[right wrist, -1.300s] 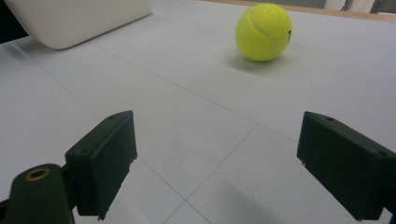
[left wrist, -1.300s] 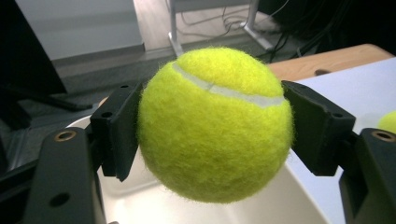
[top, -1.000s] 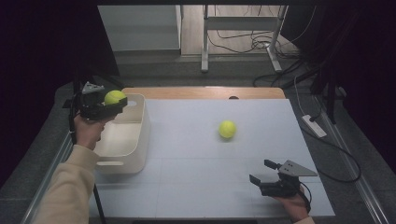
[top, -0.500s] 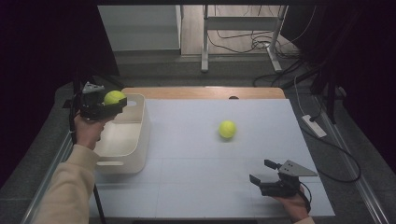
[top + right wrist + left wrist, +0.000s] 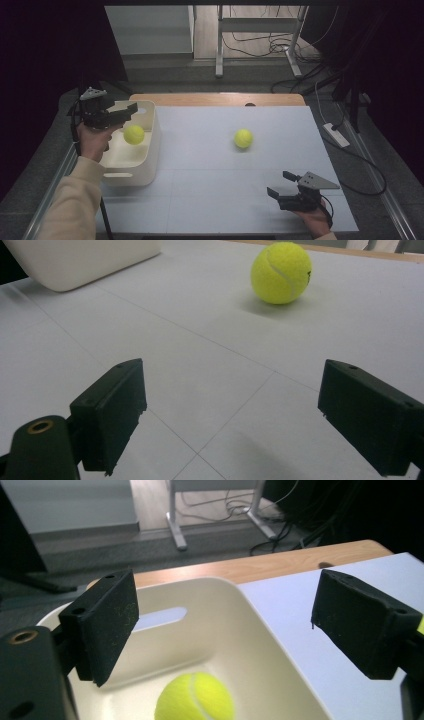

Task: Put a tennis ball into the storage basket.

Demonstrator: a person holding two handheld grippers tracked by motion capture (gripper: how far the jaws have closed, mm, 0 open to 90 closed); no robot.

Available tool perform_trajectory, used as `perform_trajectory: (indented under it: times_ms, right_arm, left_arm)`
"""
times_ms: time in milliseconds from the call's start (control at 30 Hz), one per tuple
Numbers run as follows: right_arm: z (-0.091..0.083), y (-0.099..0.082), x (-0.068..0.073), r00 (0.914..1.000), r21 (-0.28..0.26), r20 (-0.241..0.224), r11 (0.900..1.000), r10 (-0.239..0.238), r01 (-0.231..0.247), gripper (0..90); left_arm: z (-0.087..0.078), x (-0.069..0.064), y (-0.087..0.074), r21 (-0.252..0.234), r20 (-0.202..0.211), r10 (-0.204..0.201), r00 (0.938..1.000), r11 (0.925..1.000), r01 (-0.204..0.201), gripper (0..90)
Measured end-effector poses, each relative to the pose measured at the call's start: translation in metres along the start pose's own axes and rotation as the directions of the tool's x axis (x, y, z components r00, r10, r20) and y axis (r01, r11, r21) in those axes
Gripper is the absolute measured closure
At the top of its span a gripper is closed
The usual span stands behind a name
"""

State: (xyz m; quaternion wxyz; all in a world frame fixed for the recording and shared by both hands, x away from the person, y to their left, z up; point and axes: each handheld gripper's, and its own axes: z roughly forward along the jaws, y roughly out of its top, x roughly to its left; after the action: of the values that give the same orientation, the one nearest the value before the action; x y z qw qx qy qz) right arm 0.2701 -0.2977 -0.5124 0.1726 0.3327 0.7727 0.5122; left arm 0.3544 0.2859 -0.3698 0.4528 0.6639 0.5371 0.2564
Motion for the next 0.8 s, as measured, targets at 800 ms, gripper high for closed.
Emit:
perform_trajectory:
  times_ms: [800]
  right_arm:
    - [0.0,0.002,0.0,0.9999,-0.021,0.009,0.9997,0.01,-0.01,12.5]
  left_arm:
    - [-0.012,-0.026,-0.015,-0.031,0.189,0.064,0.9798,0.9978,-0.059,12.4]
